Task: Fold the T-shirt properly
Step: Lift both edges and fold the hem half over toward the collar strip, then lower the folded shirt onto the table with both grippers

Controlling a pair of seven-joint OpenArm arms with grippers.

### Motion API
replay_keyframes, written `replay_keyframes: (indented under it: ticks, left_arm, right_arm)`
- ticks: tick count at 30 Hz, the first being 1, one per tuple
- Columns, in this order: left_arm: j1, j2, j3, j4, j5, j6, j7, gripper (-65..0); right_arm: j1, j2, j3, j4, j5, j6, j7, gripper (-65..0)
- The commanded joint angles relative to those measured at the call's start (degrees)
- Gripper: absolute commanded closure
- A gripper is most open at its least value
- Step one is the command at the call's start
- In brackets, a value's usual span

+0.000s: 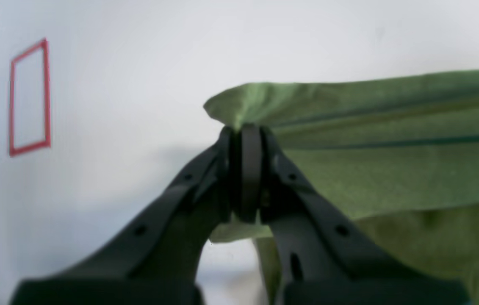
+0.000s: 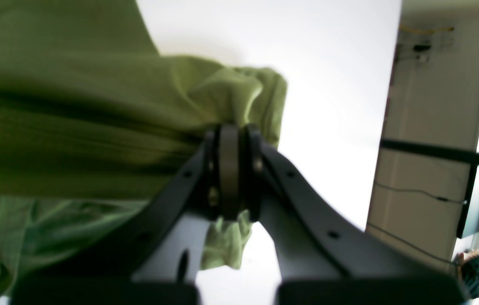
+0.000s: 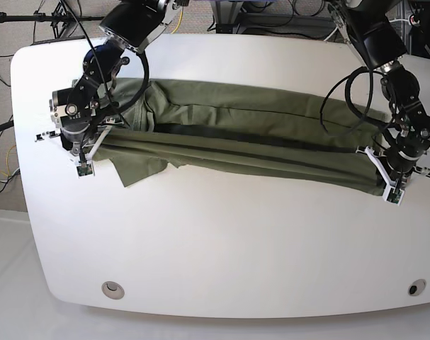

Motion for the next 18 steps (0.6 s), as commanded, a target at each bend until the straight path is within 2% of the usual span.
replay_keyframes:
  ticks: [1, 18]
  left_arm:
    - [-0.03, -0.83, -0.33, 1.24, 0.75, 0.95, -0.55, -2.1]
    - [5.60, -0.57, -0.33, 0.89, 0.83, 0.95, -0.82, -2.1]
  right_arm:
    - [-0.65, 0.67, 0.13, 1.41, -1.52, -0.69, -0.03, 0.0]
    - [-6.27, 0.67, 0.49, 1.15, -1.52, -0.69, -0.03, 0.0]
